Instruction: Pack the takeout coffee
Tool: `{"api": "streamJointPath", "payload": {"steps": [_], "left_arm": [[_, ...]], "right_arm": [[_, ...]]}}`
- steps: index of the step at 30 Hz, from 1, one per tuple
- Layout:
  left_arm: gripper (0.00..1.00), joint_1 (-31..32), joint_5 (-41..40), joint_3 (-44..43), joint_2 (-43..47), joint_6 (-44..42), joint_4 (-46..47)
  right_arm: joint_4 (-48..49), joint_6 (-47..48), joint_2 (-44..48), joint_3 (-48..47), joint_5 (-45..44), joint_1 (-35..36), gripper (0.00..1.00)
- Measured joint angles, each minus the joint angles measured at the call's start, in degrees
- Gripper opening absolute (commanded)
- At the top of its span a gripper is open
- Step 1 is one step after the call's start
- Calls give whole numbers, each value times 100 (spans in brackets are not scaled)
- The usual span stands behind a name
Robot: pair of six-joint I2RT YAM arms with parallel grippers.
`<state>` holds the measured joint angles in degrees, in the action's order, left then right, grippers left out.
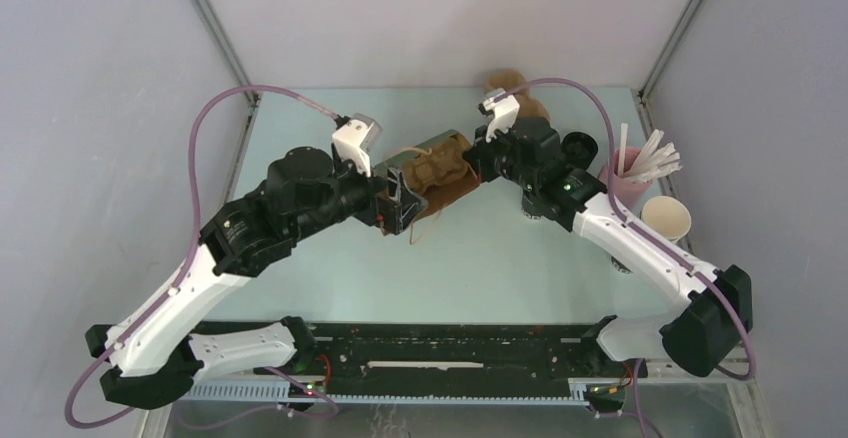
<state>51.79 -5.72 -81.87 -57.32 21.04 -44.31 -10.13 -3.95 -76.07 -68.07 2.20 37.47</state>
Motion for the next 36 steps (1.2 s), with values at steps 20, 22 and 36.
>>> {"api": "streamJointPath", "payload": {"steps": [20,22,36], "left_arm": [[88,1224,-938,192,-229,-262,-192],[94,1261,-977,192,-238,-258,-197],[100,1263,-1276,-22,90,-249,-245]], "right_arm": [[1237,223,1038,1871,636,-37,0],[1318,245,1134,2109,691,-83,0],[671,-920,1475,2441,503,-168,11]]}}
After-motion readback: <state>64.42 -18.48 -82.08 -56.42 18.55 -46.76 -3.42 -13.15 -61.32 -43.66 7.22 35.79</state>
